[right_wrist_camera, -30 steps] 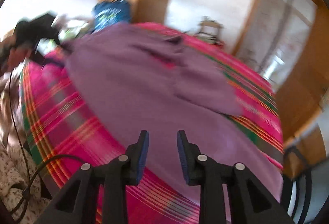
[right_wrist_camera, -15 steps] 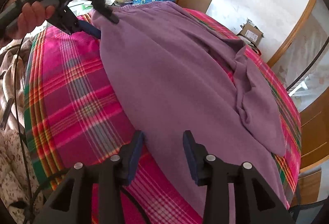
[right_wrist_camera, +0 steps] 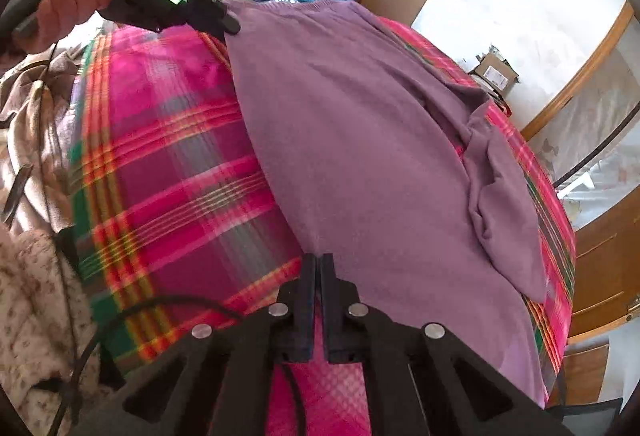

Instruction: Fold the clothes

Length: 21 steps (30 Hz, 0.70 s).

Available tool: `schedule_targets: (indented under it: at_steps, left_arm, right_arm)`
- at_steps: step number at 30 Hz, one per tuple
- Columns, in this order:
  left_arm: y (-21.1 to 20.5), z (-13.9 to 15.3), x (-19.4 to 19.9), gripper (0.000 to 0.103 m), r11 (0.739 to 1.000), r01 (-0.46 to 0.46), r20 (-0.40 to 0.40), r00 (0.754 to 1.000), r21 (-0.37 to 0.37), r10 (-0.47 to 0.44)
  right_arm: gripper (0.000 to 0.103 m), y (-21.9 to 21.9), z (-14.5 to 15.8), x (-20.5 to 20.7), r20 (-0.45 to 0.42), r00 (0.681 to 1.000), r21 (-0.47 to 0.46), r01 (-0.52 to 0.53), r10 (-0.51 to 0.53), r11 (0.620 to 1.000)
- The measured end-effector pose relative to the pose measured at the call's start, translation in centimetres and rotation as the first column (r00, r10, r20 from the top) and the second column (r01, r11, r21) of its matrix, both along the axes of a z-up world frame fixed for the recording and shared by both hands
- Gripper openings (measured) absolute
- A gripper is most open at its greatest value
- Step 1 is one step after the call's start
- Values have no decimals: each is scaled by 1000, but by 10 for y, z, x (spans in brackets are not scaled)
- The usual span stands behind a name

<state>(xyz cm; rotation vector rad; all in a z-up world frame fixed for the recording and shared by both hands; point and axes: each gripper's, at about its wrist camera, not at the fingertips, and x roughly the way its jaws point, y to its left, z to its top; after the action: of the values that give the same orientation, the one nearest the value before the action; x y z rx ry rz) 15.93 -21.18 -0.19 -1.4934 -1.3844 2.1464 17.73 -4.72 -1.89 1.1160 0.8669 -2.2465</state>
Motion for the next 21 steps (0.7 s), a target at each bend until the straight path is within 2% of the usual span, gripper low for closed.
schedule_targets:
  at_steps: [5,8,10,12,13,15,17,18,20,21]
  left_arm:
    - [-9,-7,5,3,999,-26,34,999,-35,27]
    - [-11,-2,4,3,998,-17,32,999,-60,19]
    - [-7,9,0,5,995,14,12,1000,-97,-13]
    - [-3,23,-7,11,991,34,-15,999,-130,-36]
    - [-1,29,-11,13,989,45,-27,998,-142,-50]
    - [4,40,-22,25,985,53,-47,997,-165,-62]
    - [10,52,-35,29,980,67,-68,994,-189,-81]
    - [14,58,-44,32,976,75,-77,993,-204,-92]
    - [25,69,-65,33,967,91,-92,989,-239,-116]
    - [30,75,-75,34,962,99,-99,987,-256,-129]
  right_arm:
    - [2,7,-3,-3,22,1000,-7,2,-2,1000]
    - [3,8,-3,-12,57,998,-11,-8,9,1000]
    - [3,14,4,-24,83,997,-60,7,-2,998]
    - [5,30,17,-33,123,992,-153,33,-14,988]
    - [8,39,25,-37,134,991,-194,47,-21,980]
    - [16,61,41,-45,136,990,-272,80,-44,959]
    - [24,85,57,-57,118,989,-332,123,-88,935]
    - [26,95,63,-65,99,988,-341,145,-118,929]
    - [40,113,72,-84,48,981,-337,195,-190,921]
    - [43,123,77,-96,28,973,-339,226,-231,913]
